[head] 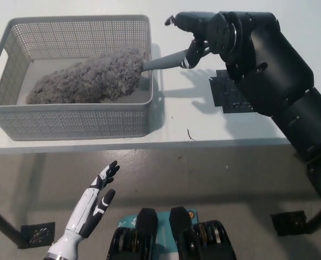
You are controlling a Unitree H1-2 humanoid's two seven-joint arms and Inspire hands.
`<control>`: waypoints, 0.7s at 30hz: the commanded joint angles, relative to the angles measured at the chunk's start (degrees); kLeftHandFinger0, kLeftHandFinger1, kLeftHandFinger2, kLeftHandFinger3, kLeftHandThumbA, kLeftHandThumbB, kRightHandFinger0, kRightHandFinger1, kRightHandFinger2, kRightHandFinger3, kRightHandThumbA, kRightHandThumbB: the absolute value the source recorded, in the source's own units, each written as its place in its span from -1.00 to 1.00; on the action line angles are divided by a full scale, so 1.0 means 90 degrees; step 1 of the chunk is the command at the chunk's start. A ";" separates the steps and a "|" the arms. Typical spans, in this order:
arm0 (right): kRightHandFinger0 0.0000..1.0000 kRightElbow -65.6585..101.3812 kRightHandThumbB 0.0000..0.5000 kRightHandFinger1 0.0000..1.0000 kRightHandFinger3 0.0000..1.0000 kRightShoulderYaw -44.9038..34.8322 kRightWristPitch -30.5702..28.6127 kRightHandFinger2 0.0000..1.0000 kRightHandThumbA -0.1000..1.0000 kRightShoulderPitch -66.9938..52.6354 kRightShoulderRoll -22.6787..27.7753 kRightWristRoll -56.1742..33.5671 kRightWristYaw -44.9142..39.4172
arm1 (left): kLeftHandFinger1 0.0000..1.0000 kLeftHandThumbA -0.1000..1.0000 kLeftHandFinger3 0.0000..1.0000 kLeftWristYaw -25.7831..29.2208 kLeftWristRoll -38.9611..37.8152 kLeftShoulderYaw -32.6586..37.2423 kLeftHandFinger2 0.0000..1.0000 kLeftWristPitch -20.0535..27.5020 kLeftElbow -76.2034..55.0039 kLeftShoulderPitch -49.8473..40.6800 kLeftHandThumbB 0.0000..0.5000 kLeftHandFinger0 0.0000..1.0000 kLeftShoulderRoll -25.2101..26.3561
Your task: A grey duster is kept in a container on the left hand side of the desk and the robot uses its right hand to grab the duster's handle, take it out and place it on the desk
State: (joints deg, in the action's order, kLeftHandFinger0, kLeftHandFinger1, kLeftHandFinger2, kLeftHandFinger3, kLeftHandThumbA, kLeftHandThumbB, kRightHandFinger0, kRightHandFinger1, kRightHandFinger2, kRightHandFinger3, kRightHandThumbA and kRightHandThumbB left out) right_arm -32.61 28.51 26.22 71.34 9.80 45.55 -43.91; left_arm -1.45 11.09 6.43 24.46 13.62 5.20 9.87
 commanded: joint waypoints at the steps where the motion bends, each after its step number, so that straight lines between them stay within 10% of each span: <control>1: 1.00 -0.0190 1.00 1.00 1.00 0.0002 -0.0081 1.00 0.50 0.0233 -0.0028 -0.0148 0.0251 | 1.00 1.00 1.00 -0.0114 0.0091 0.0053 1.00 0.0222 -0.0136 0.0078 -0.56 1.00 0.0147; 10: 1.00 -0.1541 1.00 1.00 1.00 0.0793 -0.0627 1.00 0.45 0.0415 -0.0570 0.0416 0.1587 | 1.00 1.00 1.00 -0.0209 0.0105 0.0094 1.00 0.0212 -0.0181 0.0029 -0.60 1.00 0.0141; 13: 1.00 -0.2316 1.00 1.00 1.00 0.1027 -0.2023 1.00 0.06 0.0251 -0.0873 0.0689 0.4556 | 1.00 1.00 1.00 -0.0250 0.0116 0.0115 1.00 0.0132 -0.0215 0.0016 -0.56 1.00 0.0105; 14: 0.10 -0.2459 0.91 0.07 0.67 0.1024 -0.2346 0.33 -0.19 0.0178 -0.0922 0.0737 0.5489 | 1.00 1.00 1.00 -0.0244 0.0154 0.0129 1.00 0.0133 -0.0213 0.0021 -0.56 1.00 0.0098; 15: -0.87 -0.2626 0.19 -0.76 -0.11 0.1148 -0.2494 -0.32 -0.48 0.0153 -0.0970 0.0905 0.6364 | 1.00 1.00 1.00 -0.0250 0.0164 0.0137 1.00 0.0125 -0.0217 0.0035 -0.56 1.00 0.0100; 17: -0.99 -0.2771 -0.07 -0.99 -0.44 0.1239 -0.2571 -0.66 -0.92 0.0157 -0.1034 0.1025 0.7075 | 1.00 1.00 1.00 -0.0287 0.0133 0.0144 1.00 0.0077 -0.0240 0.0062 -0.56 1.00 0.0104; 19: -1.00 -0.2705 -0.71 -0.82 0.12 0.0876 -0.2787 -0.08 -1.00 0.0097 -0.1113 0.0702 0.7396 | 1.00 1.00 1.00 -0.0341 0.0076 0.0162 1.00 0.0008 -0.0262 0.0091 -0.53 1.00 0.0088; 21: -1.00 -0.2617 -0.79 -0.74 0.32 0.0663 -0.2934 0.08 -0.79 0.0058 -0.1104 0.0508 0.7490 | 1.00 1.00 1.00 -0.0355 0.0084 0.0177 1.00 -0.0039 -0.0268 0.0088 -0.47 1.00 0.0078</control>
State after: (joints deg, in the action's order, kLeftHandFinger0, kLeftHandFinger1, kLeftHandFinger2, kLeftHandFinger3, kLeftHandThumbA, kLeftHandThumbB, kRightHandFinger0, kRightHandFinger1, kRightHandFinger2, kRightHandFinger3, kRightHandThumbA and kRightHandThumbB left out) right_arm -49.99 35.94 21.65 67.88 3.71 46.85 -28.07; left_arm -2.74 11.86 6.83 23.92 14.52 5.12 10.03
